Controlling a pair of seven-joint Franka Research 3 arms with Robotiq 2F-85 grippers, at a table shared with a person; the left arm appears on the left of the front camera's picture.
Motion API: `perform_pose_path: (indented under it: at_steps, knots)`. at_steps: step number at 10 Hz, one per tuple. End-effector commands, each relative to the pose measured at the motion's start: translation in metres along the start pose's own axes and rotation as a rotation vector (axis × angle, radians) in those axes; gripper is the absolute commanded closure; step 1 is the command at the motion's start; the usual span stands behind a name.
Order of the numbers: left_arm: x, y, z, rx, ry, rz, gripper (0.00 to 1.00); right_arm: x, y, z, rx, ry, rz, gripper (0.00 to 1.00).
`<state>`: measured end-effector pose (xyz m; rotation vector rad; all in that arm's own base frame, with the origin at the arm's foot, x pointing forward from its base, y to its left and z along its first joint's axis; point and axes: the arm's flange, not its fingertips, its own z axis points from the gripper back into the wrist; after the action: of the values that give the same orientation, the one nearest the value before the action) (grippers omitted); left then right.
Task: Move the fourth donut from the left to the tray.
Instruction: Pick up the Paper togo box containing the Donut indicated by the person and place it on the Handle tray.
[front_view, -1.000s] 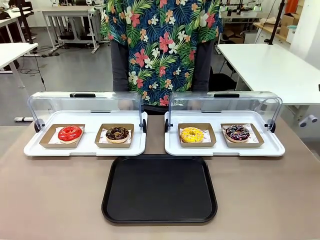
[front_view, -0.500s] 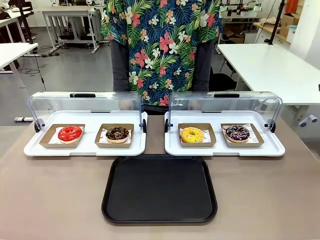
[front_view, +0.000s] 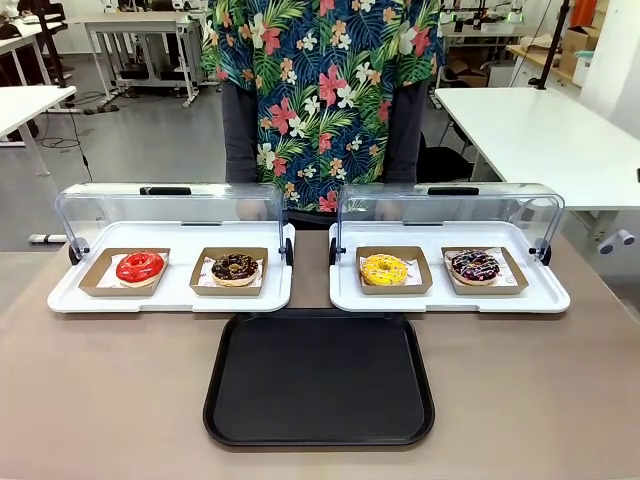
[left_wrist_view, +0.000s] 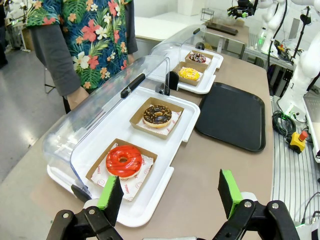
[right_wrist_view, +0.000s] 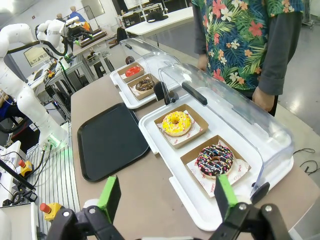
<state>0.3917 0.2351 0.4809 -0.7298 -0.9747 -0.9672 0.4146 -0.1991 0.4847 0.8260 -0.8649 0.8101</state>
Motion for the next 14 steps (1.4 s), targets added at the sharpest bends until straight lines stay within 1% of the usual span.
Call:
perform_pose_path:
  at_steps: [1,14]
  knots:
    - [0.0012,-0.0015,0.0013,-0.009,-0.008,0.006,0.0,0.0017,0.0002,-0.0019,0.002,-0.025,0.014,0.0]
    - [0.0012,-0.0015,0.0013,-0.009,-0.008,0.006,0.0,0.0017,0.0002,-0.0019,0.002,-0.025,0.014,0.0]
